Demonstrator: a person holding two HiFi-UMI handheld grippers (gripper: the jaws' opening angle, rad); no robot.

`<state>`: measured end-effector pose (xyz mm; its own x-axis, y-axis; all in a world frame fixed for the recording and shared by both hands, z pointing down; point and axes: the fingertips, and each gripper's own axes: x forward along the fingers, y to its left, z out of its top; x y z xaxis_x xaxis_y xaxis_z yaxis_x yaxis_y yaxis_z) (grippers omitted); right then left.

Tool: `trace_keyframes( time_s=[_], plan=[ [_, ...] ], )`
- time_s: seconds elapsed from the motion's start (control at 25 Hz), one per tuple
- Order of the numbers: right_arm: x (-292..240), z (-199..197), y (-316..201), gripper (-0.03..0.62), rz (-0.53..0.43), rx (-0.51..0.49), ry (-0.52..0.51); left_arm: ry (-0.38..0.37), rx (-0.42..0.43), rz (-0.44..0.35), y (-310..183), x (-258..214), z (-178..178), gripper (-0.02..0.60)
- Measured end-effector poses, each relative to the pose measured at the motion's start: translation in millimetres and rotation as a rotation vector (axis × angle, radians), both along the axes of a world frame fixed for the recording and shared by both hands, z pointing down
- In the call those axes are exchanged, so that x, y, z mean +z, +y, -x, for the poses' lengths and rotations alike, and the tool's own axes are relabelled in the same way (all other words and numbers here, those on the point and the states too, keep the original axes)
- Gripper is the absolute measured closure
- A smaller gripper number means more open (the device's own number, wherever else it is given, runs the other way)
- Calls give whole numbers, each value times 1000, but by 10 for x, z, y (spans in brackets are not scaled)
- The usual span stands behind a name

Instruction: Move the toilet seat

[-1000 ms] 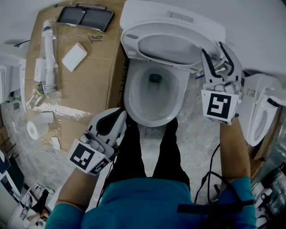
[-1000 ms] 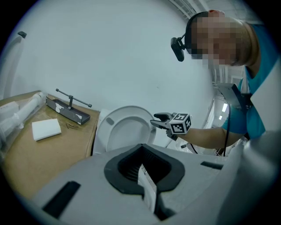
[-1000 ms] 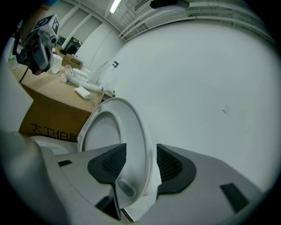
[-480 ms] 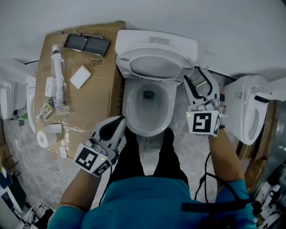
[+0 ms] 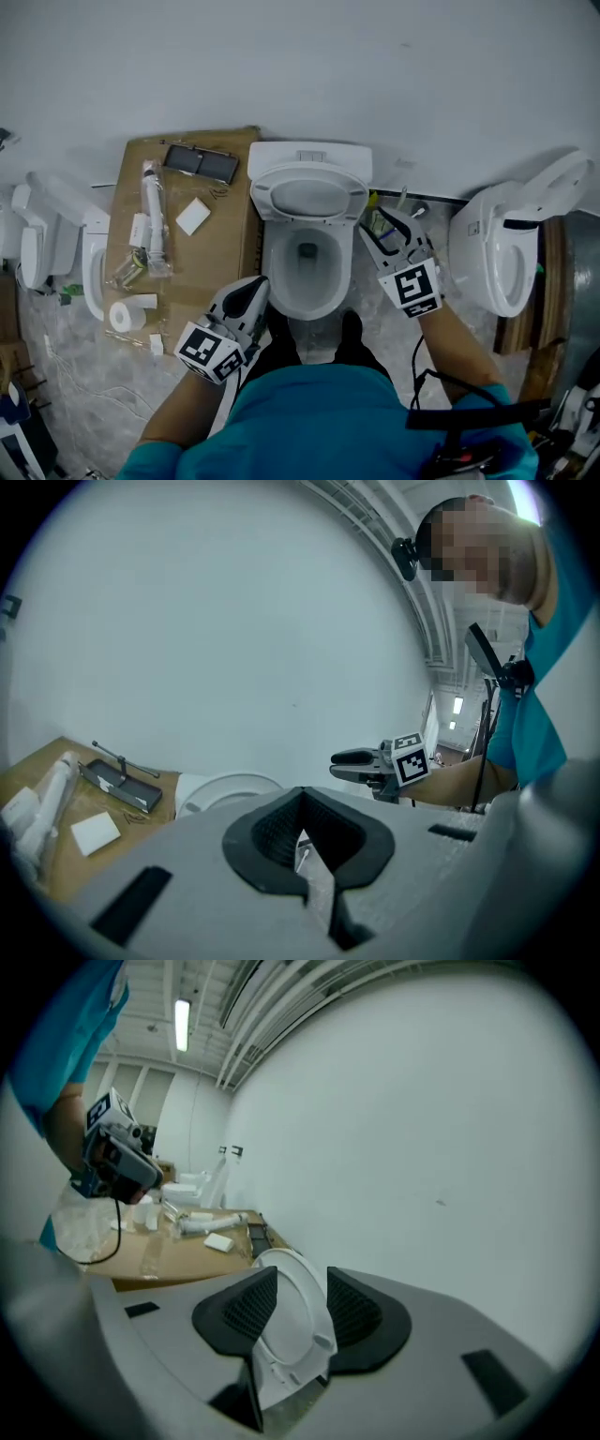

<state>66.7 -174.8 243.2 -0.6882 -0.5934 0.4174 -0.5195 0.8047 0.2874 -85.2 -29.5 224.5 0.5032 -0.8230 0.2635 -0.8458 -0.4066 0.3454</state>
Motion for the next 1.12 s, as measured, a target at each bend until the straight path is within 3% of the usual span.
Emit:
trace_keyframes(
  time_s=[0.28,0.44,0.76,1.12],
  plan=[
    [-714,-145,325,529,153,-10,-223,-6,-15,-66,35,-712,-1,589],
    [-1200,-256,465,569,182,-40,-319,-1,0,-98,88,-1075,-75,589],
    [-2021,-467,812,592,193,-107,-448,25,34,-160,95,-1644,-214,589],
    [-2357,-467,999,595,295,-162,-610,49,56,-193,-1,-1951,-169,589]
  ],
)
